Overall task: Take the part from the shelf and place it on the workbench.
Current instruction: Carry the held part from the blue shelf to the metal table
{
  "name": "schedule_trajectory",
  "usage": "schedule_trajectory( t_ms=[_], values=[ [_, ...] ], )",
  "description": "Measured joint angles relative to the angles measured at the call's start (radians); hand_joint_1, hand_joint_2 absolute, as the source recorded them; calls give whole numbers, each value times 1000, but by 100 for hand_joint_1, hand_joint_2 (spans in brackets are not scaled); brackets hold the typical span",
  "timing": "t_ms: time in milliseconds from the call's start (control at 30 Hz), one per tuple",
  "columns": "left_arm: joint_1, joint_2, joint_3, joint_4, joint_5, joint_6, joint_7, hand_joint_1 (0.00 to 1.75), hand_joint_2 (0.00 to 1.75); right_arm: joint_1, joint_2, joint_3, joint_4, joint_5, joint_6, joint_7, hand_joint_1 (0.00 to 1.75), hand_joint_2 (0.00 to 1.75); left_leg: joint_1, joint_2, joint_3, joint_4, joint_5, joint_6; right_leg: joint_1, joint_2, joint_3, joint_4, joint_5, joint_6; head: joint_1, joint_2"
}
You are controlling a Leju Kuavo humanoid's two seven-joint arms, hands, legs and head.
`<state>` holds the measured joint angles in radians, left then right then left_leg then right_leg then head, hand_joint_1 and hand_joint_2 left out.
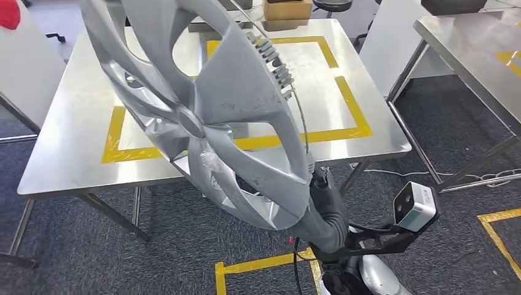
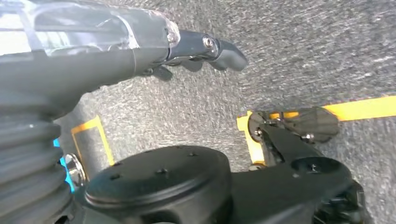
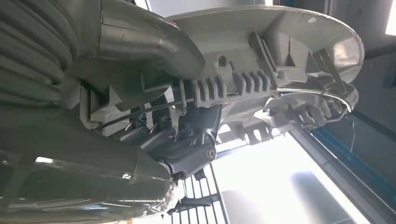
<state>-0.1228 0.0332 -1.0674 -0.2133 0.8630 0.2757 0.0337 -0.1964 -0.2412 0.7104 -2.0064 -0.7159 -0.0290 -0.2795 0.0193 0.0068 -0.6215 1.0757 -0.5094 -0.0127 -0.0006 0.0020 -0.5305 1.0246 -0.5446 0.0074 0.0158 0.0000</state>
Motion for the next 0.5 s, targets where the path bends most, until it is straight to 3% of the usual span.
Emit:
schedule_trajectory(
  t_ms=[67, 100, 167, 200, 233, 267, 333, 367, 400, 433, 500],
  values=[
    [0, 2, 0, 0, 2, 3, 5, 0, 175, 5, -2, -7, -6, -3, 0, -1, 175, 175, 4, -2, 7, -2, -4, 12, -2, -1, -14, 35, -22, 8, 6, 0],
    [0, 2, 0, 0, 3, 4, 10, 0, 175, 7, -4, -9, -9, -5, -1, -2, 175, 175, 5, -3, 13, -4, -7, 18, -3, -1, -37, 82, -43, 13, 12, 0],
    [0, 4, 0, 0, 2, 4, 19, 0, 175, 16, -7, -13, -14, -10, -1, -7, 175, 175, 4, -3, 21, -5, -15, 24, -6, -1, -112, 215, -89, 20, 25, 0],
    [0, 5, 0, 0, 1, 4, 23, 0, 175, 22, -8, -14, -15, -14, -2, -10, 175, 175, 3, -3, 26, -5, -20, 25, -6, -1, -148, 267, -97, 20, 30, 0],
    [1, 7, 0, 0, -1, 4, 26, 0, 175, 29, -9, -16, -16, -17, -2, -13, 175, 175, 1, -4, 33, -5, -25, 26, -6, -1, -170, 289, -85, 17, 35, 0],
    [1, 8, 0, 0, -3, 4, 28, 0, 175, 34, -11, -17, -17, -20, -2, -15, 175, 175, -1, -5, 41, -5, -31, 26, -5, -1, -176, 273, -53, 11, 40, 0],
    [1, 10, 0, 0, -4, 4, 29, 0, 175, 39, -13, -19, -17, -25, -1, -17, 175, 175, -5, -7, 58, -7, -44, 26, 2, 1, -144, 160, 38, -11, 48, 0],
    [0, 10, 0, 0, -4, 4, 29, 0, 175, 40, -14, -20, -18, -26, 0, -19, 175, 175, -7, -8, 64, -9, -48, 24, 8, 1, -125, 107, 69, -25, 47, 0],
    [-1, 11, 0, 0, -4, 4, 30, 0, 175, 41, -14, -21, -19, -28, 2, -20, 175, 175, -6, -8, 67, -12, -51, 21, 14, 1, -110, 67, 86, -37, 48, 0],
    [-2, 11, 0, -1, -4, 5, 31, 0, 175, 41, -15, -23, -20, -29, 3, -21, 175, 175, -3, -8, 67, -16, -52, 16, 19, 1, -103, 47, 85, -47, 49, 0],
    [-3, 11, 0, -1, -4, 5, 34, 0, 175, 42, -16, -29, -22, -34, 8, -25, 175, 175, -3, -7, 69, -27, -51, 3, 22, 1, -89, 15, 77, -57, 56, 0]
  ],
)
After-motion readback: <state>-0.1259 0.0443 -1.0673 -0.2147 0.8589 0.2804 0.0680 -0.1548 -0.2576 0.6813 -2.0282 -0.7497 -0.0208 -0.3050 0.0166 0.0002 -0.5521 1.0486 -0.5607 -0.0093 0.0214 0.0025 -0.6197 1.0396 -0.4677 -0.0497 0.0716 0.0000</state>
